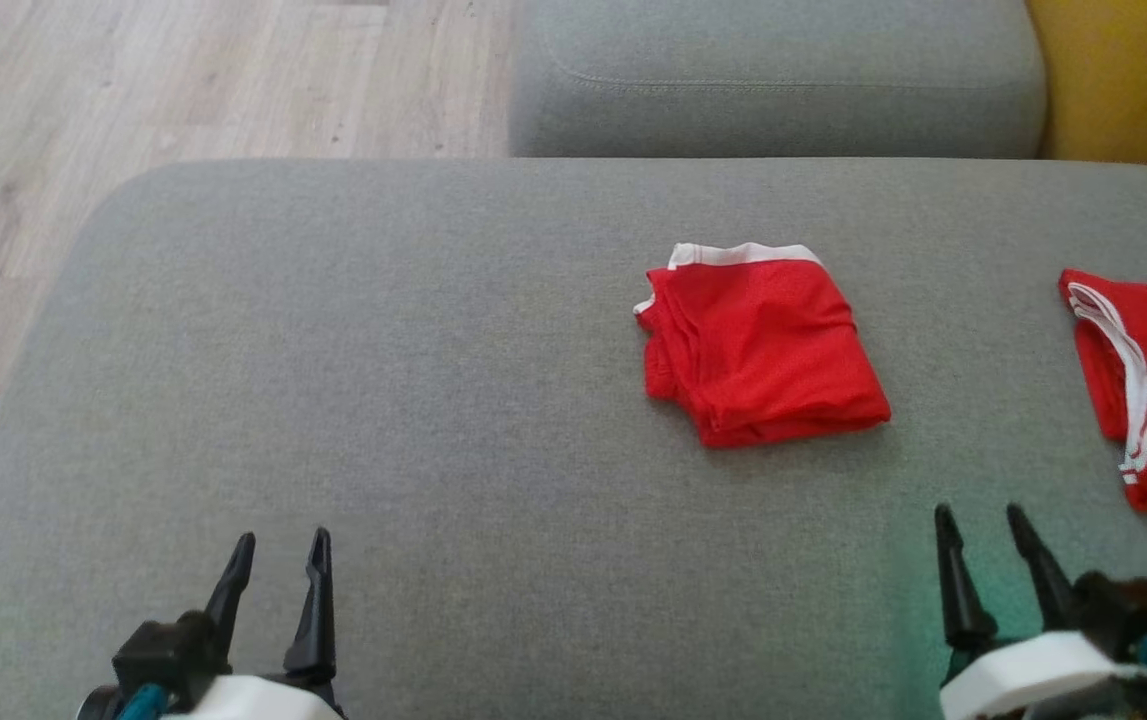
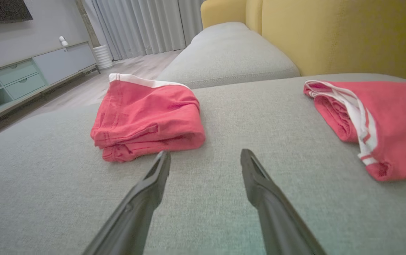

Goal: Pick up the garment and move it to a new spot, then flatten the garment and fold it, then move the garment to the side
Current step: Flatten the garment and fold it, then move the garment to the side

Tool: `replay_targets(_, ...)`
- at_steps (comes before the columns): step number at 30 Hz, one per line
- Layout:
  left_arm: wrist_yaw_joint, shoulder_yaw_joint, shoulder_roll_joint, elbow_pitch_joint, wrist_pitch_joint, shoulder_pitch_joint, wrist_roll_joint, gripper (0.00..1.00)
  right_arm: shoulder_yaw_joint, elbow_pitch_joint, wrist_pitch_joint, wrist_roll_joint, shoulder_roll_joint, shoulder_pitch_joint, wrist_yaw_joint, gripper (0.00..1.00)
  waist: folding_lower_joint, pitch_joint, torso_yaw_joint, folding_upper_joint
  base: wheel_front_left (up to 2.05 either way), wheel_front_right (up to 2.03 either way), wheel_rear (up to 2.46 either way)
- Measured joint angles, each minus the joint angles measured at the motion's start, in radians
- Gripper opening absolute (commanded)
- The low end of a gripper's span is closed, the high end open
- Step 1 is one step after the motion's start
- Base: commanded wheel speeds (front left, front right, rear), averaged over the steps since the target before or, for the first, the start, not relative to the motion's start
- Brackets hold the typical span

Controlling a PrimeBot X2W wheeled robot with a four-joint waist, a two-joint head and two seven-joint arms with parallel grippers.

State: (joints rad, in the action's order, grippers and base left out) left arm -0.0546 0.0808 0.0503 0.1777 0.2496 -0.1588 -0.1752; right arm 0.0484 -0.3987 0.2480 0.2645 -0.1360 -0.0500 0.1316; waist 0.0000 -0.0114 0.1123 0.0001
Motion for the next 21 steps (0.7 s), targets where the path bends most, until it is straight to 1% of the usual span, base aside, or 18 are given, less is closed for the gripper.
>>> replay_targets(4,-0.013,-0.006,0.0,0.011,0.0,0.0,0.007,1.0,-0.033,0.018,0.0,-0.02,0.026,-0.028,0.0,1.0,0.0,-0.003,-0.011,0.0,0.0,0.0,0.0)
replay_targets(7,-0.017,-0.022,-0.001,0.017,0.0,0.0,0.007,1.0,-0.04,0.034,0.0,-0.03,0.039,-0.036,0.0,1.0,0.0,-0.006,-0.021,0.0,0.0,0.0,0.0)
replay_targets(14,-0.034,-0.029,-0.001,0.027,0.0,0.0,0.007,1.0,-0.04,0.035,0.0,-0.037,0.056,-0.045,0.0,1.0,0.0,-0.007,-0.032,0.0,0.0,0.0,0.0)
replay_targets(21,-0.034,-0.028,-0.001,0.038,0.0,0.0,0.007,1.0,-0.037,0.025,0.0,-0.036,0.056,-0.043,0.0,1.0,0.0,-0.009,-0.021,0.0,0.0,0.0,0.0)
